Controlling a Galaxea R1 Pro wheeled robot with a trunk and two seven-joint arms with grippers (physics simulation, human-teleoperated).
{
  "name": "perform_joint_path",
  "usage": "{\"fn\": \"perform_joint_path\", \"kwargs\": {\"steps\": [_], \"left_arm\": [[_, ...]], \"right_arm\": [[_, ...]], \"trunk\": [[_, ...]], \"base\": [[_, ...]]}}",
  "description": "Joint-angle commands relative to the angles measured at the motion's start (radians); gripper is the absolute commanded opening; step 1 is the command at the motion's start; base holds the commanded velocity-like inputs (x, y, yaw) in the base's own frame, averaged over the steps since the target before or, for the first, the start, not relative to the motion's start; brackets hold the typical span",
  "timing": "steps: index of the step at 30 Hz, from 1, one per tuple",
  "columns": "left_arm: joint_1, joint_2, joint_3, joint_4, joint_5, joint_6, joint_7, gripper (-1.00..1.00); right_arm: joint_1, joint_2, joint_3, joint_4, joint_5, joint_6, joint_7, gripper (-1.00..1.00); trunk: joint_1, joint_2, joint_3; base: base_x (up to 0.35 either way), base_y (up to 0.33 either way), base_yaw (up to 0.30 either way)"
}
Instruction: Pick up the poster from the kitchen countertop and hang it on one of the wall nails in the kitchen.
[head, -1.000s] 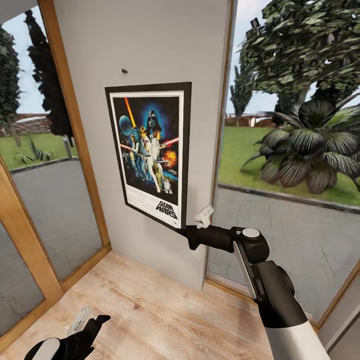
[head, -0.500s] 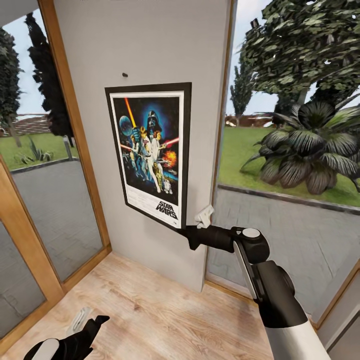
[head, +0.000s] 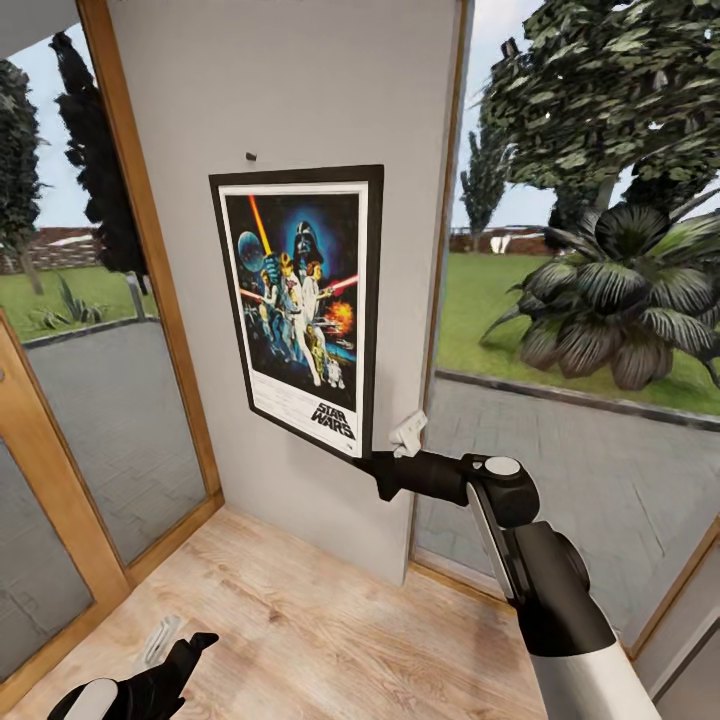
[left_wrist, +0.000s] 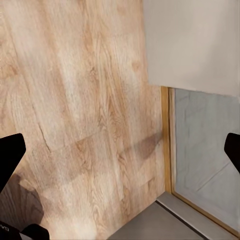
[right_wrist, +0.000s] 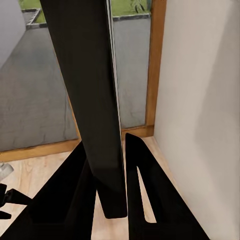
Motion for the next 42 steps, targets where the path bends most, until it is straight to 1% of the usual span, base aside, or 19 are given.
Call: {"fn": "perform_joint_path", "kwargs": {"steps": [1,4,6,7,9,10,14,25,29,30,31,34,35,38,39,40,42], "left_arm": [[0.000,0.000,0.002,-0.002,0.011,0.005,0.009,1.00],[0.000,0.000,0.001,-0.002,0.011,0.006,0.009,1.00],[0.000,0.000,0.001,-0.001,0.011,0.006,0.009,1.00],[0.000,0.000,0.001,-0.001,0.011,0.006,0.008,1.00],[0.000,0.000,0.001,-0.001,0.011,0.006,0.008,1.00],[0.000,0.000,0.001,0.000,0.011,0.006,0.007,1.00],[0.000,-0.002,0.000,0.005,0.011,0.006,0.006,1.00],[-0.002,-0.004,0.000,0.022,0.012,0.006,0.001,1.00],[-0.002,-0.005,0.001,0.023,0.011,0.006,0.001,1.00],[-0.002,-0.005,0.001,0.024,0.011,0.006,0.001,1.00],[-0.002,-0.005,0.001,0.024,0.011,0.006,0.001,1.00],[-0.002,-0.005,0.002,0.026,0.011,0.005,0.001,1.00],[-0.003,-0.005,0.002,0.030,0.011,0.005,0.001,1.00],[-0.005,-0.005,0.002,0.036,0.011,0.005,0.000,1.00],[-0.007,-0.005,0.002,0.039,0.011,0.005,0.001,1.00],[-0.007,-0.005,0.002,0.040,0.011,0.005,0.001,1.00],[-0.010,-0.005,0.002,0.042,0.011,0.005,0.001,1.00]], "right_arm": [[-0.001,0.000,-0.001,-0.002,0.008,0.005,0.011,-1.00],[-0.001,-0.001,-0.001,-0.005,0.008,0.006,0.029,-1.00],[-0.001,-0.003,-0.001,-0.008,0.008,0.006,0.053,-1.00],[0.000,-0.004,-0.001,-0.014,0.010,0.005,0.090,-1.00],[0.000,-0.004,-0.001,-0.021,0.011,0.004,0.128,-1.00],[0.000,-0.005,-0.002,-0.027,0.012,0.004,0.160,-1.00],[0.001,-0.006,-0.003,-0.033,0.013,0.003,0.198,-1.00],[-0.003,0.001,-0.004,-0.031,0.014,0.004,0.209,-1.00],[-0.019,0.005,-0.007,0.002,0.011,0.002,0.210,-1.00],[-0.028,0.008,-0.007,0.014,0.010,0.002,0.210,-1.00],[-0.047,0.023,-0.007,0.042,0.009,0.000,0.213,-1.00],[-0.079,0.050,-0.008,0.100,0.009,-0.001,0.216,-1.00],[-0.110,0.062,-0.009,0.148,0.007,-0.002,0.218,-1.00],[-0.169,0.073,-0.011,0.230,0.003,-0.003,0.221,-1.00],[-0.209,0.077,-0.013,0.293,-0.006,-0.007,0.222,-1.00],[-0.227,0.078,-0.013,0.323,-0.013,-0.012,0.223,-1.00],[-0.277,0.081,-0.014,0.403,-0.054,-0.052,0.225,-1.00]], "trunk": [[-0.004,0.006,0.002],[-0.015,0.027,0.011],[-0.023,0.041,0.017],[-0.027,0.048,0.020],[-0.034,0.062,0.027],[-0.038,0.069,0.030],[-0.054,0.097,0.042],[-0.096,0.174,0.077],[-0.111,0.202,0.089],[-0.115,0.209,0.093],[-0.119,0.216,0.096],[-0.130,0.237,0.105],[-0.134,0.244,0.108],[-0.146,0.265,0.118],[-0.149,0.272,0.121],[-0.153,0.279,0.124],[-0.161,0.293,0.130]], "base": [[0.000,0.000,0.000],[0.000,0.000,0.000],[0.000,0.000,0.000],[0.000,0.000,0.000],[0.000,0.000,0.000],[0.000,0.000,0.000],[0.000,0.000,0.000],[0.000,0.000,0.000],[0.000,0.000,0.000],[0.000,0.000,0.000],[0.000,0.000,0.000],[0.000,0.000,0.000],[0.000,0.000,0.000],[0.000,0.000,0.000],[0.000,0.000,0.000],[0.000,0.000,0.000],[0.000,0.000,0.000]]}}
